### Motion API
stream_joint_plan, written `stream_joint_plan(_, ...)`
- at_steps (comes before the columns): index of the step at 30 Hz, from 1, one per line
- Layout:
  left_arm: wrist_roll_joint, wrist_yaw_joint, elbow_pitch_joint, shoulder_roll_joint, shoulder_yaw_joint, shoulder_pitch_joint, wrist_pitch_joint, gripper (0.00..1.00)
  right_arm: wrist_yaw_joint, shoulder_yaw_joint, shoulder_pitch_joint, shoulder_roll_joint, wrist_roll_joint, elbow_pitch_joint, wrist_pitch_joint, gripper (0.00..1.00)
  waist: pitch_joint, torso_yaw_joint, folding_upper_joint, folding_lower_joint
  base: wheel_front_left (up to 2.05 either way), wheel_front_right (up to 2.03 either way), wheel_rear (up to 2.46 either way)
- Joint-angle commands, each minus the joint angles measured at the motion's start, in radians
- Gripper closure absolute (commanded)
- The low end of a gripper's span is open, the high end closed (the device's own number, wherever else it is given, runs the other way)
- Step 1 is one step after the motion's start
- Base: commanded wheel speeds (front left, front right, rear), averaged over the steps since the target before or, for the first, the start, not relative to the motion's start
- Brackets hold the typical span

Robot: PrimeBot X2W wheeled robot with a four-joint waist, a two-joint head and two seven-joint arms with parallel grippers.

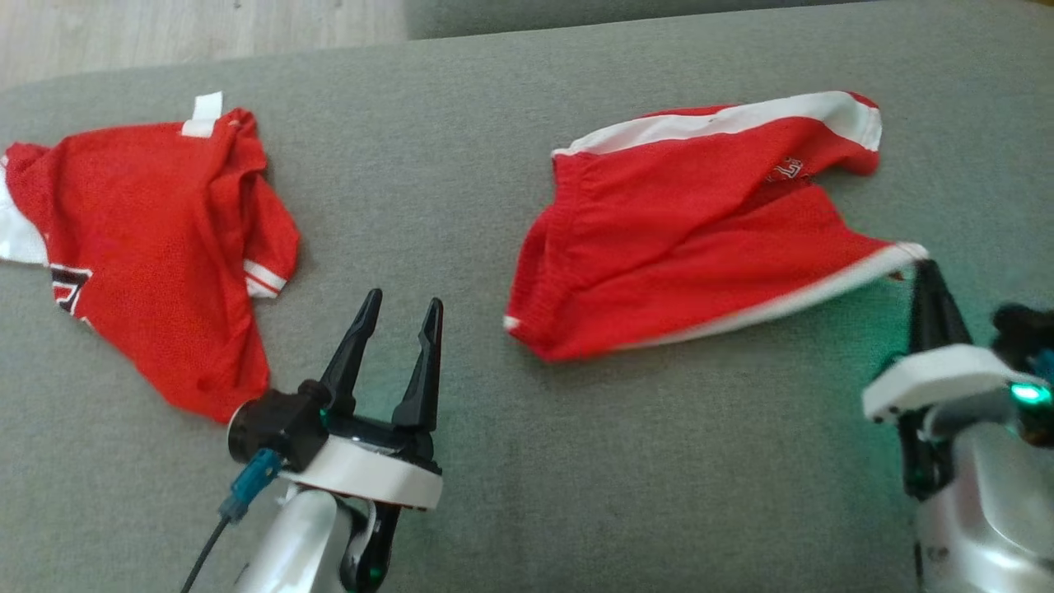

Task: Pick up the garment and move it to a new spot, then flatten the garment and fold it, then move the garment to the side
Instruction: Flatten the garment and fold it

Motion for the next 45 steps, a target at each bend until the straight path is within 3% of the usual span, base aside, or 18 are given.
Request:
stream_joint_plan(1,0.007,0.002,-0.036,0.013,0.040,-0.015,-0.006,0.00,-0.001,0.013,-0.005,-0.004,0.008,-0.042,-0.012,1.00,-0.002,-0.006,0.0000,0.0000,0.00,0.00,0.00)
stream_joint_plan(8,0.017,0.002,-0.039,0.029,-0.007,-0.018,-0.006,0.00,-0.001,-0.037,0.059,-0.004,0.049,-0.117,0.024,1.00,0.009,-0.027,0.0000,0.0000,0.00,0.00,0.00)
stream_joint_plan(15,0.082,0.002,-0.009,0.137,-0.234,-0.083,-0.006,0.00,-0.001,-0.019,0.069,-0.004,0.071,-0.146,0.041,1.00,0.032,-0.042,0.0000,0.0000,0.00,0.00,0.00)
stream_joint_plan(21,0.187,0.002,0.064,0.188,-0.346,-0.177,-0.006,0.00,-0.001,-0.003,0.061,-0.004,0.078,-0.151,0.048,1.00,0.046,-0.057,0.0000,0.0000,0.00,0.00,0.00)
stream_joint_plan(28,0.240,0.002,0.160,0.194,-0.459,-0.284,-0.006,0.00,-0.001,0.025,0.039,-0.004,0.085,-0.153,0.050,1.00,0.069,-0.087,0.0000,0.0000,0.00,0.00,0.00)
stream_joint_plan(45,0.285,0.008,0.310,0.157,-0.494,-0.384,-0.006,0.00,-0.001,0.084,0.005,-0.004,0.110,-0.153,0.039,1.00,0.110,-0.125,0.0000,0.0000,0.00,0.00,0.00)
